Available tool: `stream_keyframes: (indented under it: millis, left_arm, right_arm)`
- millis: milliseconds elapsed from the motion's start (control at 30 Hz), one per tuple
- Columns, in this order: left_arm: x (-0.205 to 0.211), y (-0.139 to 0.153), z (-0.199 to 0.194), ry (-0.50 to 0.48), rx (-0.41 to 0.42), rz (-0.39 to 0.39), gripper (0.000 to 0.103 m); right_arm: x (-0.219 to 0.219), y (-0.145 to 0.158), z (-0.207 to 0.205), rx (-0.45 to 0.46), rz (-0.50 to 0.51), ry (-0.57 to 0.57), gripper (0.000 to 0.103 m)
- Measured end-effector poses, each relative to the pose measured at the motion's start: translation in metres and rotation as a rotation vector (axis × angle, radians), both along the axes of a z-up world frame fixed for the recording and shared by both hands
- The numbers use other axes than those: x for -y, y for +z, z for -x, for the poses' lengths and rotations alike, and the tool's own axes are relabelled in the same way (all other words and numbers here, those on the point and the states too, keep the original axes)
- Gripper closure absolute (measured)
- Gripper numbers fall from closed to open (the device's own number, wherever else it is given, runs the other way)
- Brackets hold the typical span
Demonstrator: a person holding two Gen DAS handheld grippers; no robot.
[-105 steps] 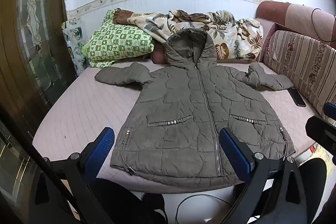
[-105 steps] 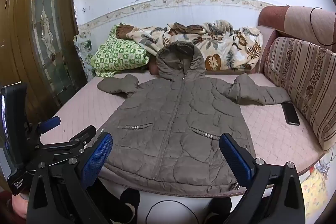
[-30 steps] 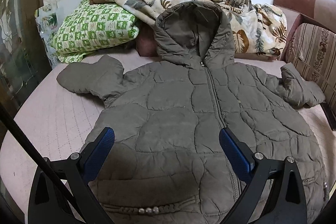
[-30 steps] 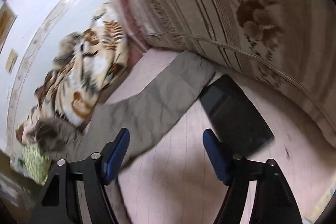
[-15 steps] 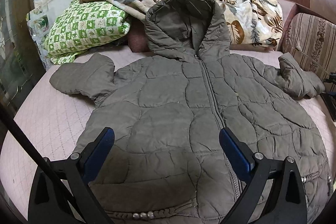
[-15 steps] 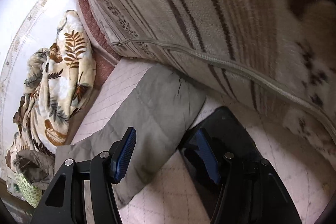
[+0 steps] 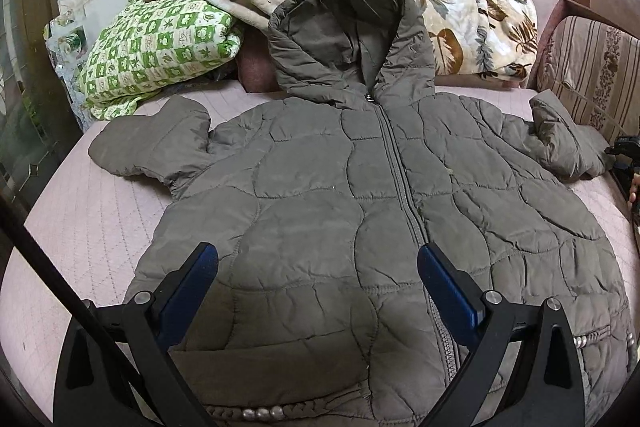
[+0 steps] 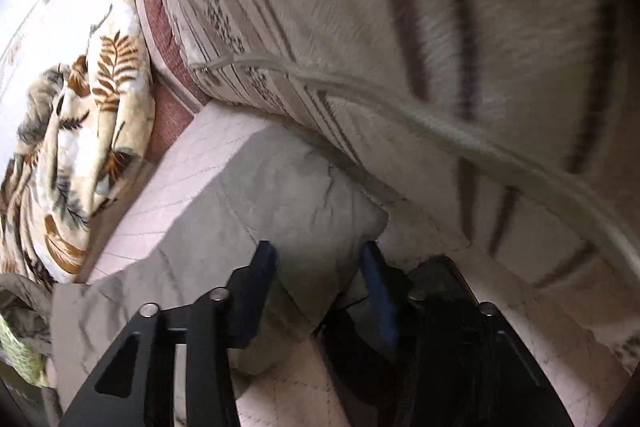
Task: Fold large clothes
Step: 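Reach the right tool to the jacket's sleeve cuff and grasp it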
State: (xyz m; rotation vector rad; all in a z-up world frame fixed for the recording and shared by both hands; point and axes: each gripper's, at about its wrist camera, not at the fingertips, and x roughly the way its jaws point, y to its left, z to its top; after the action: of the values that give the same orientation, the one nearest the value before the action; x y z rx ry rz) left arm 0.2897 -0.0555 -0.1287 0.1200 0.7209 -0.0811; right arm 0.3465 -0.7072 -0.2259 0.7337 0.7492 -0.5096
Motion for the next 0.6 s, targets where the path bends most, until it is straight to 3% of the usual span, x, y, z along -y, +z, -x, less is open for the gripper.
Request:
stream_keyframes:
  millis: [133,200,433,600]
  left_arm:
    - [0.001,-0.001,0.0,-0.002,0.0,-0.004,0.003]
    - [0.001,0.0,0.0,0.0,0.001,-0.003,0.003]
    - [0.0,0.002,0.004,-0.001,0.009,0.009,0.003]
    - [-0.002,0.004,0.009,-0.005,0.009,0.016,0.003]
  right_arm:
    - [-0.001,0.006,0.006,0.014,0.033,-0.018,0.092]
    - [-0.005,0.016,0.012,0.034,0.062,-0.03,0.099]
    - [-0.011,0.051,0.032,0.082,0.118,-0.039,0.101]
    - [-0.003,0.05,0.043,0.097,0.038,-0.046,0.099]
